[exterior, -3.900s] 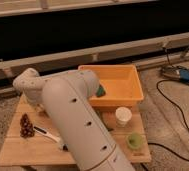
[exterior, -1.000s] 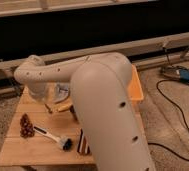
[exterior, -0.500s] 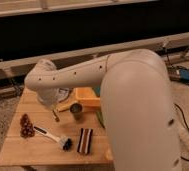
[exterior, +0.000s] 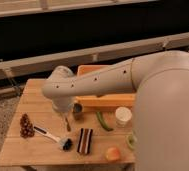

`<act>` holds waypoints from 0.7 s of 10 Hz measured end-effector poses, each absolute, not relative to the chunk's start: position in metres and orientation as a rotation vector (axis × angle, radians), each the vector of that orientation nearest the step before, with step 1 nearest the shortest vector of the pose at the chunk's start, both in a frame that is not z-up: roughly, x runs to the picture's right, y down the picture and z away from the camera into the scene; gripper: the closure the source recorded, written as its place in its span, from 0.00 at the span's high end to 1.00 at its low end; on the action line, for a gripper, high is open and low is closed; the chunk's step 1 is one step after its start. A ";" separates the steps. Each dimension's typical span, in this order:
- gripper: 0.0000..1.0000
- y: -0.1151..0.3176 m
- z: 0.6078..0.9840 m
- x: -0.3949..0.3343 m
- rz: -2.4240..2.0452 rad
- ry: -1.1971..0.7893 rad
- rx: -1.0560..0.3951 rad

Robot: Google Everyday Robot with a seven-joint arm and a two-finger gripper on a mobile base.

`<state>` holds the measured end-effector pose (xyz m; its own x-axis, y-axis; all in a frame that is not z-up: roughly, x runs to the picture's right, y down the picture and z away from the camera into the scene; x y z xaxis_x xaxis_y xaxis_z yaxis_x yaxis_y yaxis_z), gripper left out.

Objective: Place fork in paper cup

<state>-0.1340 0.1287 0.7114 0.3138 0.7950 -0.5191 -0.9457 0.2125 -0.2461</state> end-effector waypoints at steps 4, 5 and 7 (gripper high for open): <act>0.00 0.135 0.692 -0.079 1.338 0.343 -0.534; 0.00 0.134 0.689 -0.067 1.344 0.343 -0.525; 0.00 0.130 0.684 -0.043 1.344 0.333 -0.513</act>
<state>-0.0428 0.1301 0.6840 0.2032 0.8355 -0.5106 -0.9772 0.1400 -0.1597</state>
